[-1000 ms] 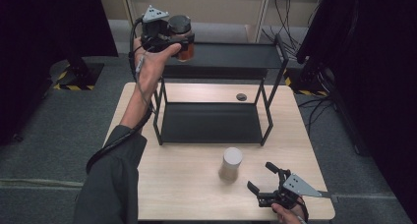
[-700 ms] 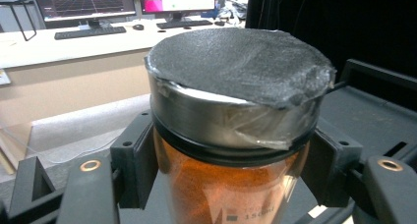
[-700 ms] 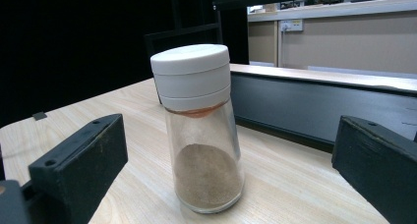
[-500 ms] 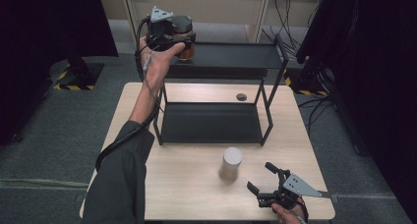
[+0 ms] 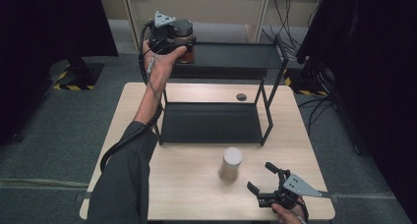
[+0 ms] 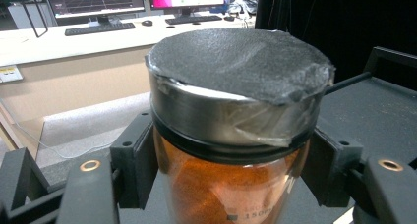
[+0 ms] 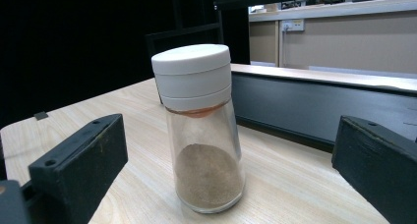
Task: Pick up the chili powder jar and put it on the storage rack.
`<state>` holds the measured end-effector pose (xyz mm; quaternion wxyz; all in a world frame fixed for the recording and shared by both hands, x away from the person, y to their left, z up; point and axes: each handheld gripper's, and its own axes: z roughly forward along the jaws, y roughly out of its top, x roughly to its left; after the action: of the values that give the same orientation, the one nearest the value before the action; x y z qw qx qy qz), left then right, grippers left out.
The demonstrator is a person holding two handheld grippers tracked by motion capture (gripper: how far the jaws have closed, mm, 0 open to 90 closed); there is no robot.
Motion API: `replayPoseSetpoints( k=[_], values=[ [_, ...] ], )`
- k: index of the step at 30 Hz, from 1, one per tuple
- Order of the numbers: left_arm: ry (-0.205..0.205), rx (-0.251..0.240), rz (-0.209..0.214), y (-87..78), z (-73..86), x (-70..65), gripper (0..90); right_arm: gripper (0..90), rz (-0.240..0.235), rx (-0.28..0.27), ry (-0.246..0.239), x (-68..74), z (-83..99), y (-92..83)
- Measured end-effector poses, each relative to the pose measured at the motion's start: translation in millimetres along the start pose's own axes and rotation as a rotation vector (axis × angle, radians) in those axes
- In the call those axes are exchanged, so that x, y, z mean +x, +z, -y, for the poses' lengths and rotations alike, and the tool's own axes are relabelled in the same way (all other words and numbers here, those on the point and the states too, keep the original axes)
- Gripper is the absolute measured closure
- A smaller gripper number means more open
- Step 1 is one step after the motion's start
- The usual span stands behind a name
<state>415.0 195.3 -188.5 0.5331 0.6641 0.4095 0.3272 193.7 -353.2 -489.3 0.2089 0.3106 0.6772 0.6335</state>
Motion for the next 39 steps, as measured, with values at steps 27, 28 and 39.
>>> replayPoseSetpoints(
  k=[27,28,39],
  values=[
    [0.001,-0.038,-0.017,-27.0,8.3,-14.2,1.7,0.6,0.002,0.003,0.003,0.6,0.6,0.9],
    [0.003,-0.040,-0.015,-28.4,9.2,-14.9,1.8,0.6,0.003,0.002,0.003,0.8,0.5,0.9],
    [-0.007,-0.068,0.028,-44.0,23.7,-15.6,2.0,0.6,0.007,0.001,0.005,1.1,0.4,0.6]
  ],
)
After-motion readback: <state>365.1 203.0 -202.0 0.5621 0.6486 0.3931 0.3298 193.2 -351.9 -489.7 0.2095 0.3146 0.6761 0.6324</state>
